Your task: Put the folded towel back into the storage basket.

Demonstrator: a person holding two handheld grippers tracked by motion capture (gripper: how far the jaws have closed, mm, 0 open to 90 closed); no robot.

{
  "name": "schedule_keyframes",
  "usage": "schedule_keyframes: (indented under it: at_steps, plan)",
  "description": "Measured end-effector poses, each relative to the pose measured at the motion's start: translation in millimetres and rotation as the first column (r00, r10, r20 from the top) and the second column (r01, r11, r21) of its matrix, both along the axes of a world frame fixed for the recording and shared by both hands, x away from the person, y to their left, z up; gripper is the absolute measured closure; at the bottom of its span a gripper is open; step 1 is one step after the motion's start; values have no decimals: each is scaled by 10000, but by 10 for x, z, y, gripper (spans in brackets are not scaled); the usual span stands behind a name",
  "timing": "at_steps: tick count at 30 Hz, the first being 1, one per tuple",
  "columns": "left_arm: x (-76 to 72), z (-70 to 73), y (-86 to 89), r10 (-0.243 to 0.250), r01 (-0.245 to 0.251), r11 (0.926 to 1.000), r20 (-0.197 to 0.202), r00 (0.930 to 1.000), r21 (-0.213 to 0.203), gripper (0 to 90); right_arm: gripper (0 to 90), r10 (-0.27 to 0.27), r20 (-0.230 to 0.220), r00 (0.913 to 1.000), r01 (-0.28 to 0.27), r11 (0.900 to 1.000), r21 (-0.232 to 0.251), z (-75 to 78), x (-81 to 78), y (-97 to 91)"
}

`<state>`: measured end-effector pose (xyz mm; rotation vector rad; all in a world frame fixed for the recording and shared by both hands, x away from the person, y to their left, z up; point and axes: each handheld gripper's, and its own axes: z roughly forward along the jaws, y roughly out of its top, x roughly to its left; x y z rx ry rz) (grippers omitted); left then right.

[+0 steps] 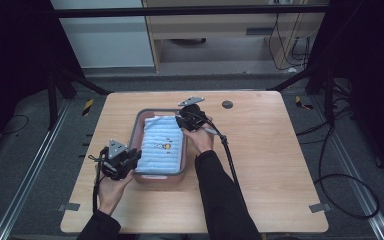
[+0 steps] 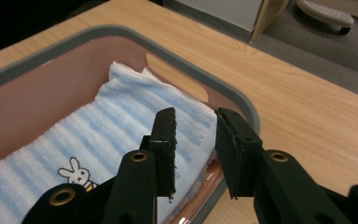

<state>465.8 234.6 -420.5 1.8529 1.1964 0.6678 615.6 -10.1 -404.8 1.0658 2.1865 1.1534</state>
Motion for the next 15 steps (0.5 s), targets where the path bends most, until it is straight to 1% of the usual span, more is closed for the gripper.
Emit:
schedule_keyframes:
  at_steps: [1, 2, 3, 4, 6, 8, 9, 10, 11, 12, 13, 14, 15]
  plan:
    - [-8, 16, 3, -57, 57, 10000, 71, 10000, -46, 744, 668, 0, 0, 10000, 0, 10000, 0, 0, 0, 0]
    - [-24, 47, 8, -138, 140, 9998, 211, 9997, -107, 728, 639, -21, 130, 9999, 17, 9997, 242, 55, -44, -52]
    - [-24, 47, 8, -138, 140, 9998, 211, 9997, -107, 719, 620, -24, 206, 9998, 17, 9994, 346, 84, -69, -79]
    - [-30, 61, 9, -230, 234, 9996, 245, 9994, -157, 719, 620, -24, 206, 9998, 17, 9994, 346, 84, -69, -79]
    - [-46, 84, 9, -352, 358, 9992, 365, 9987, -181, 699, 598, -11, 378, 9993, -11, 9983, 583, 141, -132, -137]
    - [-59, 102, 7, -458, 470, 9986, 452, 9979, -261, 668, 568, 52, 621, 9981, -96, 9975, 700, 194, -202, -201]
    - [-73, 118, 5, -559, 574, 9979, 490, 9972, -297, 643, 529, 41, 808, 9967, -107, 9966, 823, 242, -279, -276]
    - [-73, 118, 5, -559, 574, 9979, 490, 9972, -297, 628, 506, 34, 840, 9965, -114, 9954, 953, 263, -317, -315]
    - [-81, 126, 5, -630, 647, 9974, 539, 9966, -318, 628, 506, 34, 840, 9965, -114, 9954, 953, 263, -317, -315]
    - [-88, 134, 7, -702, 723, 9967, 567, 9959, -358, 613, 478, -20, 871, 9962, -72, 9944, 1053, 281, -357, -359]
    - [-94, 142, 8, -783, 807, 9959, 561, 9953, -410, 575, 446, -80, 940, 9955, -35, 9926, 1211, 304, -427, -458]
    - [-100, 147, 10, -843, 868, 9952, 559, 9949, -449, 575, 446, -80, 940, 9955, -35, 9926, 1211, 304, -427, -458]
    - [-108, 152, 14, -851, 878, 9951, 579, 9947, -464, 560, 431, -115, 985, 9951, -11, 9919, 1267, 307, -460, -510]
